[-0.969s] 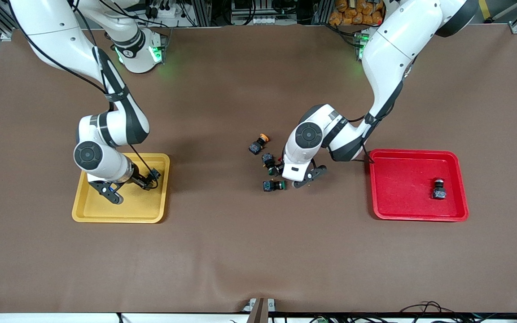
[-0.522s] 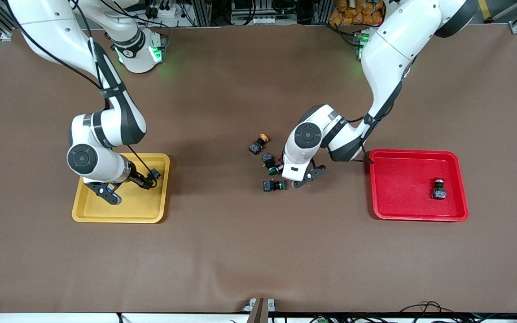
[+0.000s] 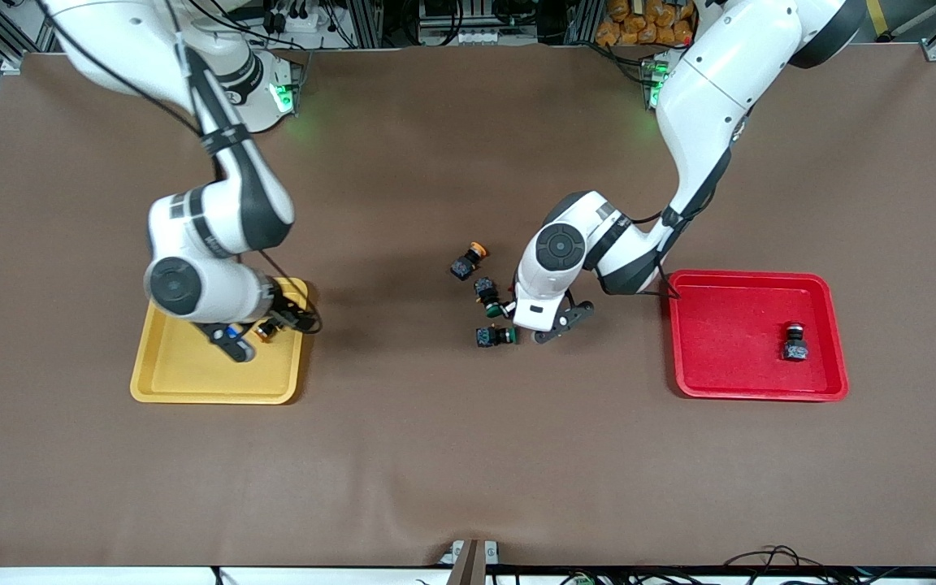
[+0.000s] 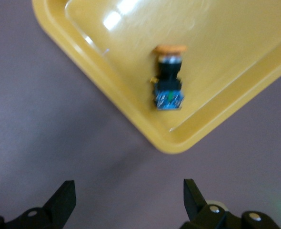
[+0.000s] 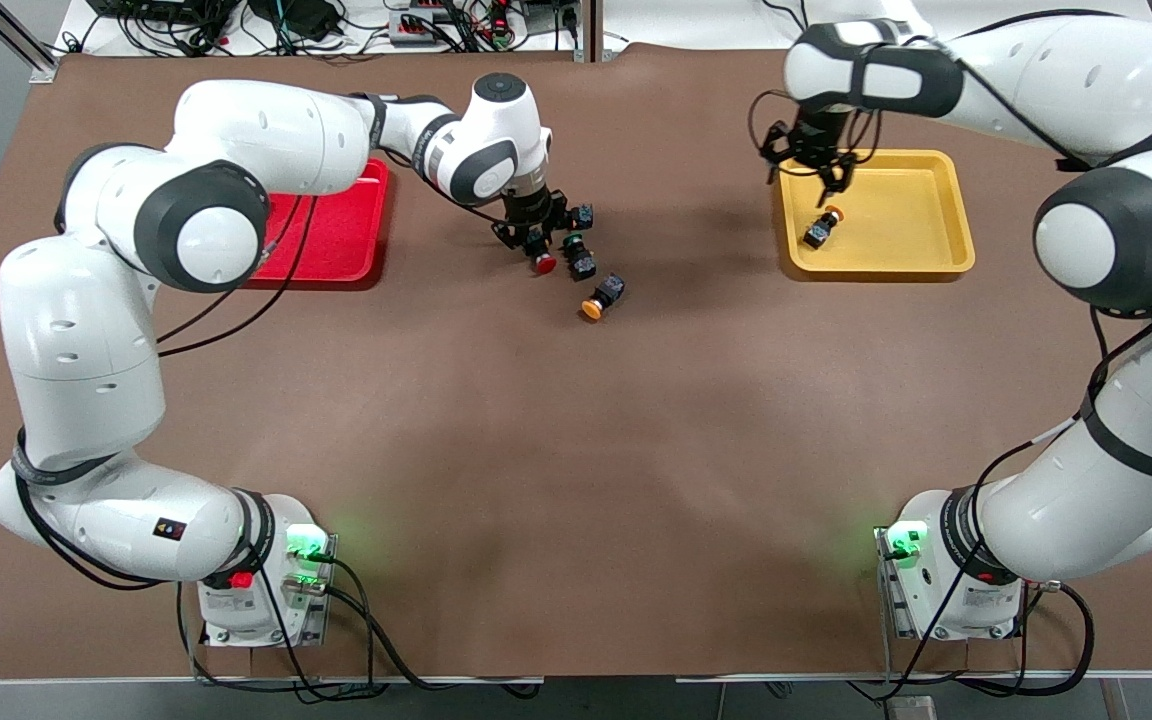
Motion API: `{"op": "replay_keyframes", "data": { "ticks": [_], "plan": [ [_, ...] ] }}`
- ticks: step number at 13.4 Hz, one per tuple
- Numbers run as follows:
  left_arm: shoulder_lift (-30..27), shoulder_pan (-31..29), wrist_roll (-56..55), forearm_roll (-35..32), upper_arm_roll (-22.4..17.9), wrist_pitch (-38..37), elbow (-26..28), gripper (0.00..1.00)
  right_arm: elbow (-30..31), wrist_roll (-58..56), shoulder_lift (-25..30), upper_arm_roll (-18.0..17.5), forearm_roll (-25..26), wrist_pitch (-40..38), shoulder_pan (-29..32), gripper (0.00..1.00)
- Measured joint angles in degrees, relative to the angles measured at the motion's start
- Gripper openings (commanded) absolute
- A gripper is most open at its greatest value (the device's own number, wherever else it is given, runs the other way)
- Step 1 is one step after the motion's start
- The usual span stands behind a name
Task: Place red and yellow buttons in trays
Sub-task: 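Carry the red button to the red tray while the right gripper reaches another orange button, then release the red button in the red tray while the right gripper lifts the orange button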
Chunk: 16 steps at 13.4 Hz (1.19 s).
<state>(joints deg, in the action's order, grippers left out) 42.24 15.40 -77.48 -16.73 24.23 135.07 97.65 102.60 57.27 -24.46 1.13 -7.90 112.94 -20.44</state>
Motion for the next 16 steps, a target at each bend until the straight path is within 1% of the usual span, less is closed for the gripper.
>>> {"op": "replay_keyframes", "data": {
  "ticks": [2, 3, 5, 8, 12, 16],
  "plan": [
    [-0.92, -1.97, 1.97, -1.34, -0.04, -1.56, -0.36, 0.07, -0.05, 5.32, -0.01, -0.16, -0.40, 1.12, -4.35, 1.00],
    [-1.67, -3.24, 4.25, -1.38, -0.06, -2.90, -0.43, 0.06, -0.03, 6.82, -0.02, -0.22, -1.66, 2.12, -6.21, 1.00],
    [-3.56, -6.36, 10.64, -1.44, -0.09, -6.65, -0.44, 0.06, 0.06, 7.80, -0.21, -0.28, -4.89, 5.06, -9.80, 1.00],
    [-5.75, -12.00, 22.51, -1.47, -0.18, -11.25, -0.41, 0.06, 0.16, 11.81, -1.14, -0.78, -5.61, 9.87, -14.49, 1.00],
    [-8.33, -20.78, 38.34, -1.49, -0.13, -13.50, 0.97, 0.06, 0.26, 17.12, -3.26, -4.17, -5.63, 15.82, -17.29, 1.00],
    [-9.97, -29.23, 51.75, -1.50, -0.03, -13.62, 3.01, 0.06, 0.66, 19.58, -7.66, -8.27, -5.63, 23.25, -18.58, 1.00]
  ]
}}
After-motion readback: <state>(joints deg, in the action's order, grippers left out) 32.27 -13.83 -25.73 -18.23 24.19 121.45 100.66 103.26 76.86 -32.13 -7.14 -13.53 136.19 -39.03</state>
